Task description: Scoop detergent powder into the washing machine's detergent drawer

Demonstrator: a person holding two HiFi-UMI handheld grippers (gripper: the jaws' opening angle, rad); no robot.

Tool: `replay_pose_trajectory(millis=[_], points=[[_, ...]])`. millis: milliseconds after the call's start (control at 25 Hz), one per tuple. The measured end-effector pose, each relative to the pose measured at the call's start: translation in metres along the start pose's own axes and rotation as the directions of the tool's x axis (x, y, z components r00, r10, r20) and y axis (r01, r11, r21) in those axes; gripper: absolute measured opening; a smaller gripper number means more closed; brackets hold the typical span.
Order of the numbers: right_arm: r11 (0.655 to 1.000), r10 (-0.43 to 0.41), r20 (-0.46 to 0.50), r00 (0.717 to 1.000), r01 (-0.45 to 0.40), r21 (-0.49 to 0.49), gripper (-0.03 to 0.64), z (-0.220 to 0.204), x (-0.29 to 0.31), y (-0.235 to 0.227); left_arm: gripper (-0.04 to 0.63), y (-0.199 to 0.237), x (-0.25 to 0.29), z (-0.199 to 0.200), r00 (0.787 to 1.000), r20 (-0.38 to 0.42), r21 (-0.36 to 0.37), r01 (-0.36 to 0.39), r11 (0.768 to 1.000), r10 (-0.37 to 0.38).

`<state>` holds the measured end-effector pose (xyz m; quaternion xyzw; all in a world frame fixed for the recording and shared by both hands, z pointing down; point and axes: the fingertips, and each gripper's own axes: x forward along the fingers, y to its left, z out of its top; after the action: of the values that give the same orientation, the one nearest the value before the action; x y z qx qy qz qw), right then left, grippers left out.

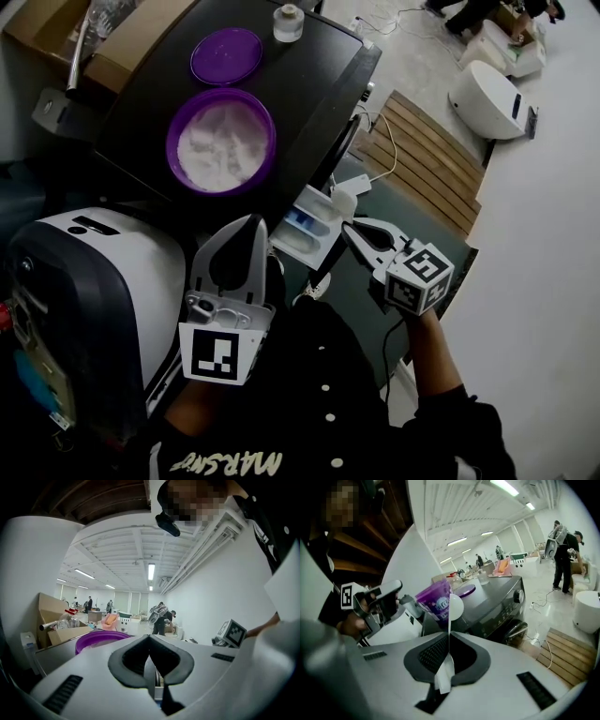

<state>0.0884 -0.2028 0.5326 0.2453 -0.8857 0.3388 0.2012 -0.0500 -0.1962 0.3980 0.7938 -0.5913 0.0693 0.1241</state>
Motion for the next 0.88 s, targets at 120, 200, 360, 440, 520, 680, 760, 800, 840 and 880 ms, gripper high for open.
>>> replay_pose_trajectory(millis=[120, 200, 360, 440, 520, 680, 760, 800, 840, 880], points=[[0.999, -0.008, 0.126, 0.992, 0.003, 0.036, 0.032, 0.033, -0.021, 0.006, 0.014, 0.0, 0.0, 0.009, 1.0, 0.009, 0.008, -0.005, 1.0, 0.005], [0.998, -0.027, 0.216, 0.976, 0.015, 0.057, 0.032, 0.057, -0.038, 0.009, 0.014, 0.0, 0.0, 0.015, 1.0, 0.02, 0.011, -0.007, 1.0, 0.006], [0.995, -0.063, 0.402, 0.914, 0.027, 0.093, 0.032, 0.104, -0.076, 0.013, 0.014, 0.007, 0.001, 0.035, 0.995, 0.093, 0.057, -0.035, 0.998, 0.029], [0.994, -0.081, 0.478, 0.874, 0.038, 0.099, 0.032, 0.122, -0.095, 0.014, 0.014, 0.009, 0.0, 0.045, 0.992, 0.121, 0.065, -0.05, 0.997, 0.042], [0.993, -0.112, 0.53, 0.841, 0.074, 0.093, 0.032, 0.136, -0.112, 0.014, 0.014, 0.011, -0.001, 0.056, 0.989, 0.143, 0.067, -0.056, 0.996, 0.046], [0.98, -0.19, 0.602, 0.775, 0.185, 0.072, 0.032, 0.154, -0.145, 0.011, 0.014, 0.01, -0.004, 0.078, 0.98, 0.196, 0.09, -0.05, 0.995, 0.031], [0.968, -0.223, 0.63, 0.743, 0.243, 0.057, 0.032, 0.161, -0.16, 0.01, 0.014, 0.01, -0.006, 0.088, 0.976, 0.218, 0.098, -0.047, 0.994, 0.025], [0.961, -0.238, 0.641, 0.73, 0.272, 0.046, 0.032, 0.164, -0.167, 0.01, 0.014, 0.011, -0.007, 0.091, 0.974, 0.227, 0.1, -0.048, 0.994, 0.024], [0.953, -0.249, 0.652, 0.716, 0.3, 0.035, 0.032, 0.167, -0.173, 0.01, 0.014, 0.012, -0.008, 0.095, 0.972, 0.234, 0.102, -0.051, 0.993, 0.025], [0.945, -0.259, 0.664, 0.702, 0.325, 0.025, 0.032, 0.169, -0.178, 0.01, 0.014, 0.013, -0.009, 0.098, 0.97, 0.243, 0.105, -0.054, 0.993, 0.027]])
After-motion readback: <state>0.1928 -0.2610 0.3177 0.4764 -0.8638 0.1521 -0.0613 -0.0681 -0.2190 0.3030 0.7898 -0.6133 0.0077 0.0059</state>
